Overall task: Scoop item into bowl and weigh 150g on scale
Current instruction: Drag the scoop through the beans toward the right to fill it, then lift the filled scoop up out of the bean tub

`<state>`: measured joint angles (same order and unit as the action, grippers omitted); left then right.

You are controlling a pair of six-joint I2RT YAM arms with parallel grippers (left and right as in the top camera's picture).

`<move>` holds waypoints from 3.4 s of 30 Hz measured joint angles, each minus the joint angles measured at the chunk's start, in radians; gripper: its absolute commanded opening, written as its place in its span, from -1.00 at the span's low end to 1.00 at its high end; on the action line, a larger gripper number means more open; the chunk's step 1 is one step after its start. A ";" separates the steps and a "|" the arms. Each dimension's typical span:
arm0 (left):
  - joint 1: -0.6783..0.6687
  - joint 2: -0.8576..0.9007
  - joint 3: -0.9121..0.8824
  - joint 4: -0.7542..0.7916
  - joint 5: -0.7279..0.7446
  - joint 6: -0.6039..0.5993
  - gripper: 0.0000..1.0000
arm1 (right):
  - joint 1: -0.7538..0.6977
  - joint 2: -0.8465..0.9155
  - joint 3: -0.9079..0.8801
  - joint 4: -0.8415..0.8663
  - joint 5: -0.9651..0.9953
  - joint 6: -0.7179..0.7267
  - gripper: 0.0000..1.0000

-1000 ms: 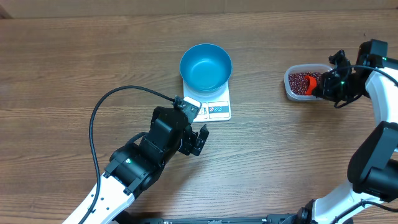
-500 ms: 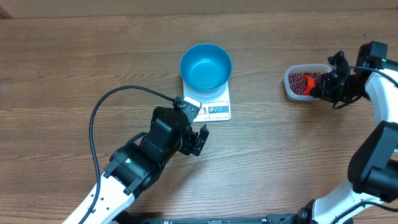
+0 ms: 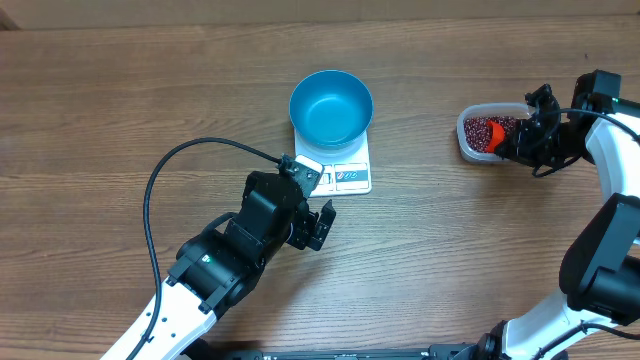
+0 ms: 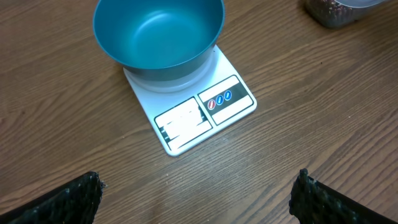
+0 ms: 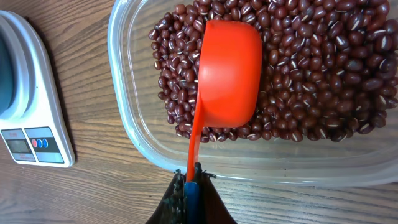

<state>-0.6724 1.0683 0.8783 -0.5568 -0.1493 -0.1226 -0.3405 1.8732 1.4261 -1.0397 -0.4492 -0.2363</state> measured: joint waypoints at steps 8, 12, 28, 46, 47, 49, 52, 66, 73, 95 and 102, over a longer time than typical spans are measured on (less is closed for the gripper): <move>0.000 0.000 0.000 0.000 0.000 0.000 0.99 | -0.021 0.000 -0.008 0.003 -0.040 0.000 -0.93; 0.000 0.000 0.000 0.000 0.000 0.000 0.99 | -0.045 0.000 -0.010 -0.001 -0.078 0.000 -0.93; 0.000 0.000 0.000 0.000 0.000 0.000 0.99 | -0.088 0.000 -0.076 0.067 -0.184 0.001 -0.93; 0.000 0.000 0.000 -0.011 0.000 0.000 0.99 | -0.158 0.000 -0.081 0.060 -0.298 0.001 -0.93; 0.000 0.000 0.000 -0.015 0.000 0.000 0.99 | -0.162 0.000 -0.081 0.061 -0.302 0.001 -0.93; 0.000 0.000 0.000 -0.016 0.000 0.000 0.99 | -0.164 0.000 -0.081 0.061 -0.308 0.002 -0.93; 0.000 0.000 0.000 -0.018 0.000 0.000 0.99 | -0.165 0.000 -0.081 0.061 -0.320 0.002 -0.93; 0.000 0.001 0.000 -0.019 0.000 0.000 0.99 | -0.226 0.000 -0.081 0.052 -0.404 0.001 -0.93; 0.000 0.002 0.000 -0.019 0.000 0.000 0.99 | -0.230 0.000 -0.081 0.038 -0.439 0.001 -0.93; 0.000 0.004 0.000 -0.019 0.000 0.000 0.99 | -0.270 0.000 -0.081 -0.030 -0.550 0.001 -0.93; 0.000 0.004 0.000 -0.019 0.000 0.000 0.99 | -0.301 0.000 -0.081 -0.082 -0.612 -0.027 -0.93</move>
<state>-0.6724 1.0721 0.8780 -0.5758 -0.1493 -0.1226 -0.6418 1.8732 1.3449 -1.1213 -1.0611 -0.2634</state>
